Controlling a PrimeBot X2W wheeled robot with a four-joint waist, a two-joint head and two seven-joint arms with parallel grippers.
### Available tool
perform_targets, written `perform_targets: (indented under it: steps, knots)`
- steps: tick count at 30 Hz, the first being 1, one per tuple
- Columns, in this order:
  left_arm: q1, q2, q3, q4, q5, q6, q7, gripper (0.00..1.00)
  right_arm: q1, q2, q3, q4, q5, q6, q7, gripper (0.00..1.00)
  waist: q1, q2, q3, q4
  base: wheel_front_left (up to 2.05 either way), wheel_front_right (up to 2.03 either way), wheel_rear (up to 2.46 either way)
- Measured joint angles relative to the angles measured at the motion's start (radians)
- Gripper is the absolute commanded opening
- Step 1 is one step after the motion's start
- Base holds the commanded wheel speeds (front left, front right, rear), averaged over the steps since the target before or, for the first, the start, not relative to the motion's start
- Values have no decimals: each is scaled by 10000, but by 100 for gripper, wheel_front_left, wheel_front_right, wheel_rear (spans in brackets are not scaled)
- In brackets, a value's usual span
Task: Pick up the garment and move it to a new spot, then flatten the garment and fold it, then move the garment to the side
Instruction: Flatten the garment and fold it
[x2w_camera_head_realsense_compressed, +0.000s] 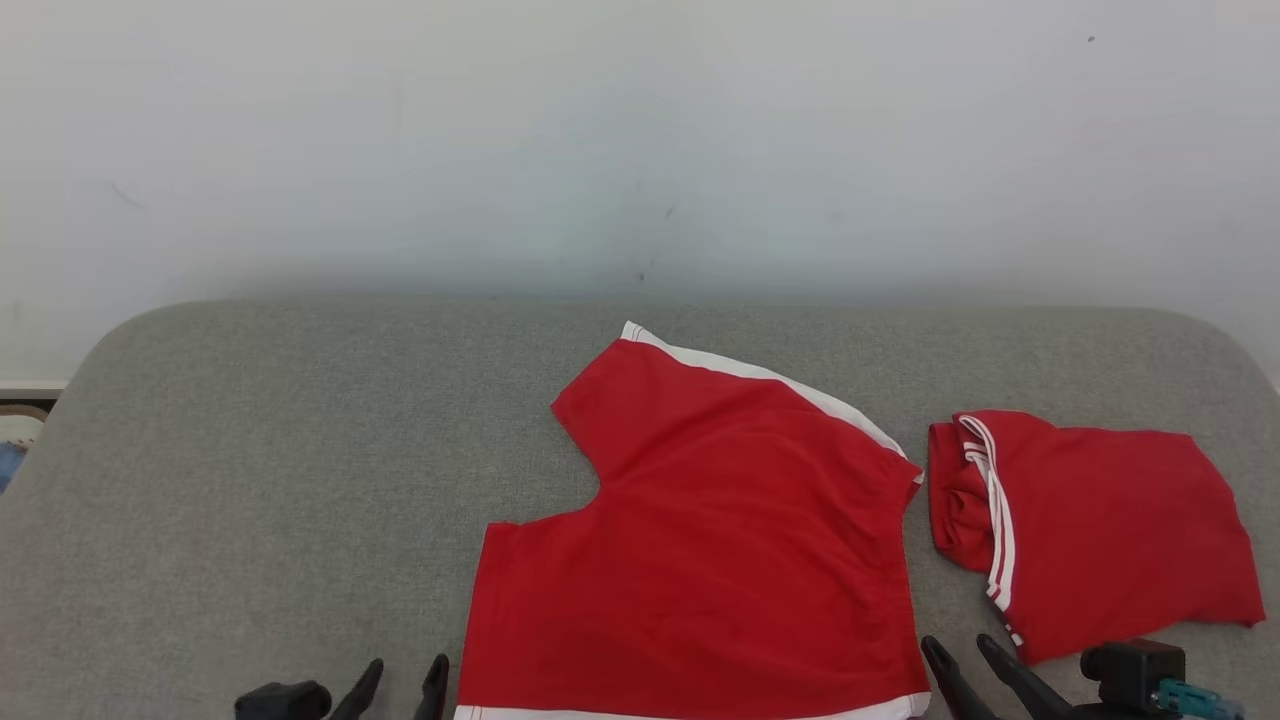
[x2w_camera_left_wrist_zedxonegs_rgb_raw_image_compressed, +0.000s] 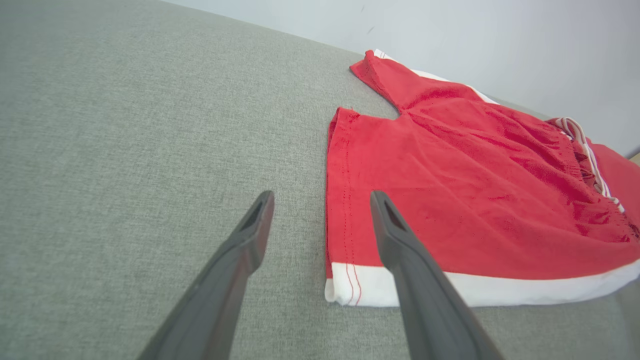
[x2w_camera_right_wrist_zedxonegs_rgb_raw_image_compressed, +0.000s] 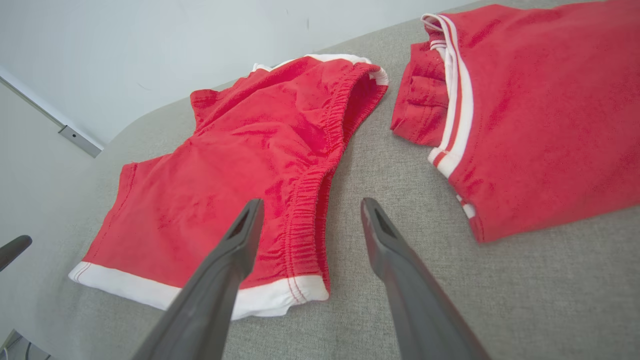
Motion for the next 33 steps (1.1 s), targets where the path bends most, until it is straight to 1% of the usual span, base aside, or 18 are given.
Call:
perform_targets:
  steps: [1, 4, 5, 7, 10, 12, 17, 19, 20, 22, 25, 30, 33]
  knots:
    - [31, -2, 153, -59, -4, 29, -38, 100, -17, -4, 69, -86, -182, -13, -4, 100, 0, 0, -5, -30, 0, 0, 0]
    - [125, 29, 658, -240, -67, 115, -121, 100, -93, -46, 31, -387, -723, -291, -90, 100, 0, 0, -16, -149, 0, 0, 0]
    - [149, 69, 779, -332, -54, 119, -142, 100, -123, -113, -4, -485, -892, -376, -111, 100, 0, 0, -17, -193, 0, 0, 0]
    - [190, 113, 997, -514, -13, 192, -192, 100, -135, -307, -151, -663, -1241, -639, -169, 100, 0, 0, -11, -283, 0, 0, 0]
    - [353, 138, 1246, -757, 19, 190, -194, 100, -105, -669, -305, -892, -1749, -1014, -174, 100, 0, 0, 20, -411, 0, 0, 0]
    - [573, 194, 1413, -905, 65, 192, -194, 100, -42, -769, -470, -1151, -1902, -1124, -176, 100, 0, 0, 50, -513, 0, 0, 0]
    - [1022, 286, 1960, -1246, 236, 201, -205, 100, 287, -777, -1108, -1902, -2128, -1273, -178, 100, 0, 1, 143, -823, 0, 0, 0]
    - [1247, 270, 2314, -1342, 550, 201, -207, 100, 481, -811, -1329, -2150, -2493, -1338, -178, 100, 0, 2, 176, -953, 0, 0, 0]
    - [1342, 255, 2508, -1407, 616, 201, -207, 100, 629, -826, -1490, -2288, -2648, -1419, -178, 100, 0, 1, 194, -1013, 0, 0, 0]
    - [1406, 148, 2861, -1618, 777, 203, -209, 100, 1029, -832, -1860, -2477, -2673, -1463, -178, 100, 0, 1, 240, -1088, 0, 0, 0]
    - [1520, -4, 3285, -1902, 1189, 201, -211, 100, 1425, -834, -1994, -2702, -3018, -1507, -178, 100, 0, 2, 312, -1120, 0, 0, 0]
    - [1723, -58, 3382, -2048, 1701, 201, -224, 100, 1428, -834, -2238, -3057, -3647, -1540, -178, 100, 0, 1, 386, -1133, 0, 0, 0]
    - [1728, -111, 3438, -2127, 1908, 203, -224, 100, 1424, -953, -2318, -3206, -4330, -1586, -176, 100, 0, 2, 409, -1128, 0, 0, 0]
